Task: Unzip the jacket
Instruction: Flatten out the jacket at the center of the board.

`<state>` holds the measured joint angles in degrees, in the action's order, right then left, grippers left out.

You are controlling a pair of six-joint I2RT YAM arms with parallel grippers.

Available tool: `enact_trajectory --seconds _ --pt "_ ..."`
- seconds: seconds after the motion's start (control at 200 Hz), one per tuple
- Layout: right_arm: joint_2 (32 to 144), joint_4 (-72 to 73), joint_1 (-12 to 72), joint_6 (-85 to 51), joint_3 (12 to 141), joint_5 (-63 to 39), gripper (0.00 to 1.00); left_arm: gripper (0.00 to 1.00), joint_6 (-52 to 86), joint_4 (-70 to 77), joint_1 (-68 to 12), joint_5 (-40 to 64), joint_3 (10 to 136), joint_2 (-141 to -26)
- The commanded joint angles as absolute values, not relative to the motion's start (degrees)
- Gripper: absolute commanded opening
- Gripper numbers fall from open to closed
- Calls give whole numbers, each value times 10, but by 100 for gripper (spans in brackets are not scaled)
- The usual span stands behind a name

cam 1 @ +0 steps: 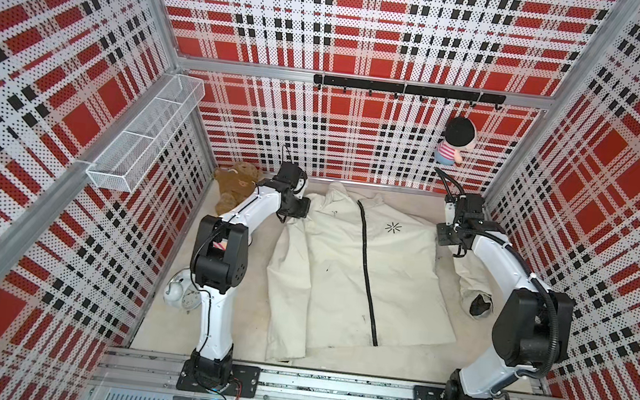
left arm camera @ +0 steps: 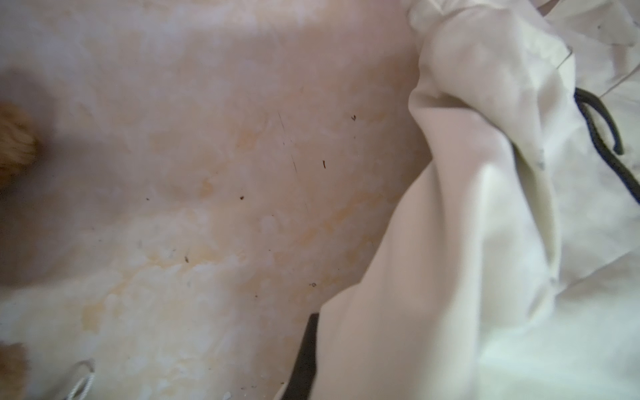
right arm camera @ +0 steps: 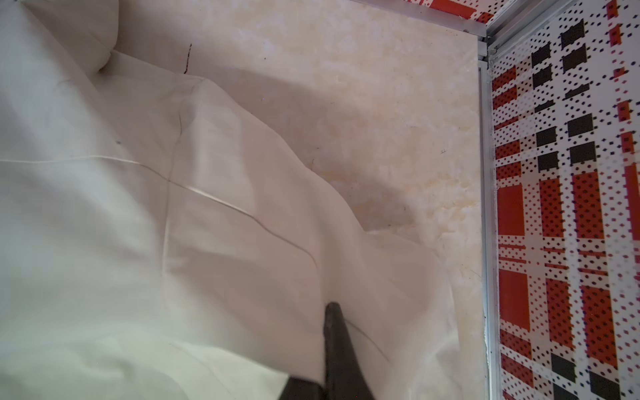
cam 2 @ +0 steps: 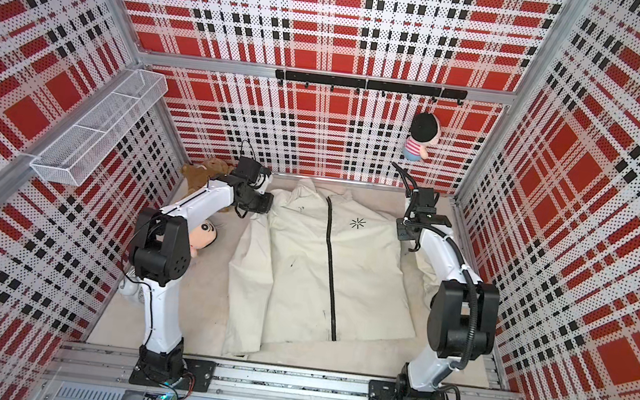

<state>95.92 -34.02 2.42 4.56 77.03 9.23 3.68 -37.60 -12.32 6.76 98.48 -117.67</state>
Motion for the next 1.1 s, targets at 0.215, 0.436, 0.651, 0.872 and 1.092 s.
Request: enact_trajectory --seconds 0.215,0.436,0.651,0.872,1.092 --pt "937 -360 18 6 762 110 41 98 35 -339 -123 -25 1036 -1166" --pt "891 -415 10 -42 795 98 68 98 1 -274 -180 -216 959 -1054" --pt "878 -397 -7 -69 808 -6 76 98 33 -224 -205 -299 875 -924" --pt "925 -399 -7 -68 787 -13 78 98 161 -265 -173 -132 771 -863" --pt "923 -422 -7 -55 748 61 97 98 235 -258 -209 -88 679 -857"
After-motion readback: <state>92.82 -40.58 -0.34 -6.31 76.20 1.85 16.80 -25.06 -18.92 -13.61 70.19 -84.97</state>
